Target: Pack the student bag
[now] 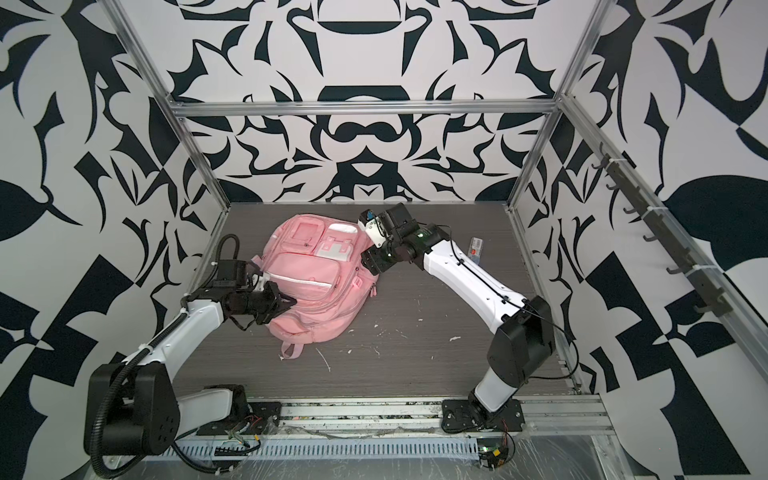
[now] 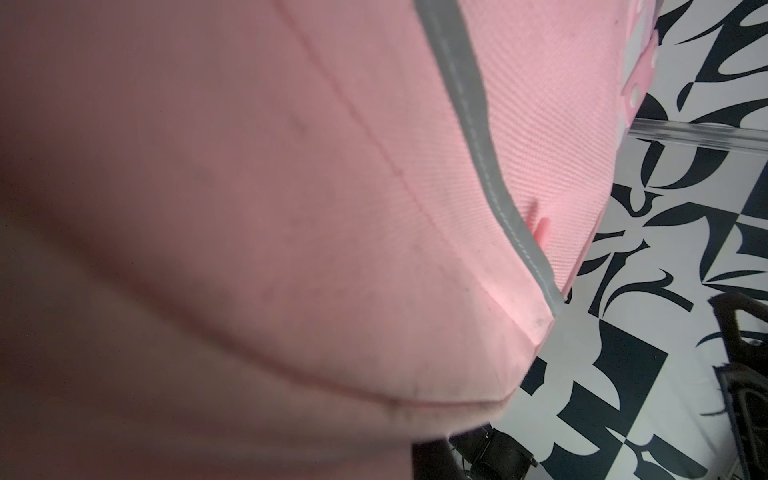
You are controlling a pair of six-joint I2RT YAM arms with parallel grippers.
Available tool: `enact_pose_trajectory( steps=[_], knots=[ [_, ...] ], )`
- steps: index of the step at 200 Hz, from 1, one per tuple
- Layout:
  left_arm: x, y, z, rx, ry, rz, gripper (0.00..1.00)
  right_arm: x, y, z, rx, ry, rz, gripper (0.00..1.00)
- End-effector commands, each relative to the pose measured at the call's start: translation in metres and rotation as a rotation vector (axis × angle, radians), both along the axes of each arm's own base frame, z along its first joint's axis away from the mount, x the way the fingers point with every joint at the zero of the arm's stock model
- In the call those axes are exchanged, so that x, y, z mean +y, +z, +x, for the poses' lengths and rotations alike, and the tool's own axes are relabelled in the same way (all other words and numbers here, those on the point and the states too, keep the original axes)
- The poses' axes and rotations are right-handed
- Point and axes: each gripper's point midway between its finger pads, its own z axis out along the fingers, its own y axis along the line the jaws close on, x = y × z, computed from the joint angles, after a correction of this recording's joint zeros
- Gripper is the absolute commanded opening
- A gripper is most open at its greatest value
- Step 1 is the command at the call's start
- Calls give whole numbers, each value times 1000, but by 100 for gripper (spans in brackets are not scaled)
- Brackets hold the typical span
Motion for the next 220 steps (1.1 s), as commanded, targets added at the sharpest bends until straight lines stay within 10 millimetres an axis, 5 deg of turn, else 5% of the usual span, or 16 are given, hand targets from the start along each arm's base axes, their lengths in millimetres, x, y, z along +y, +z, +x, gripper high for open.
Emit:
enact_pose_trajectory(
  steps=[1,51,105,220],
  knots=[
    [-13,6,-2,-38,-73,-41,0,14,1,-3,11,57,48,78],
    [-14,1,-11,-31,-85,-45,0,35,-3,-4,40,139,90,84],
    [-18,1,-15,-25,-103,-66,0,52,-31,-24,149,309,106,85],
    [-22,4,-27,-2,-148,-90,0,62,-64,-5,131,474,-29,83]
  ],
)
